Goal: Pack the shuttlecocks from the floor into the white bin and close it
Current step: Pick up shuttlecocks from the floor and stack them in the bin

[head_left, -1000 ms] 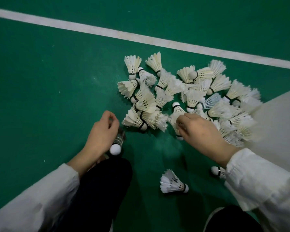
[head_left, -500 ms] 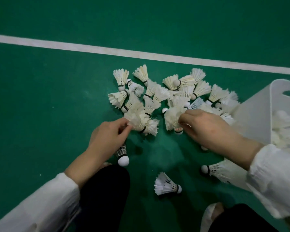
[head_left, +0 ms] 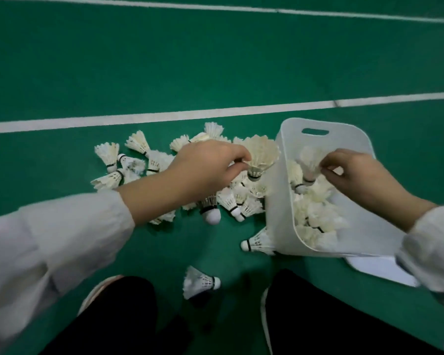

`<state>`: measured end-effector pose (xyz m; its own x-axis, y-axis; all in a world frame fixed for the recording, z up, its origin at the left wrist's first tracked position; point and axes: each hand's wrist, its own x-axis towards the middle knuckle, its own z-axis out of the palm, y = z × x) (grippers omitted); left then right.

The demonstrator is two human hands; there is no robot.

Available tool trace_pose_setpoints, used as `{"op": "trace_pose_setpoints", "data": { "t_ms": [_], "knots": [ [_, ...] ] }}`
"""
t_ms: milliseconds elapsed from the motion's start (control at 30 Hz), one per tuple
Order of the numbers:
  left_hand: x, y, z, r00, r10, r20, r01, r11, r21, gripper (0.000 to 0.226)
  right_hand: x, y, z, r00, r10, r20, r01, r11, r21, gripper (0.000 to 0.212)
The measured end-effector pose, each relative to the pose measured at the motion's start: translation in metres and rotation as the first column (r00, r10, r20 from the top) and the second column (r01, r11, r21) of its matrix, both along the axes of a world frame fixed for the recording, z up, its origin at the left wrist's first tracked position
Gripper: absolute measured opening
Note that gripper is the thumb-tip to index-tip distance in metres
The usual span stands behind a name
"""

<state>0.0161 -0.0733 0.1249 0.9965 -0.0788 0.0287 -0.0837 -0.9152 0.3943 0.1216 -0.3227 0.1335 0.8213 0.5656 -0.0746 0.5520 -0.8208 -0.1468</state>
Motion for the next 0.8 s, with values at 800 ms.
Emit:
{"op": "trace_pose_setpoints", "data": {
  "t_ms": [800],
  "knots": [
    [0.075,-0.115,-0.034,0.994,-0.067,-0.081,0.044,0.965,-0.260,0.023,0.010,-0.060,-0.077,0.936,-0.274,-0.220,0.333,0.892,0.307,0.034]
  ]
}}
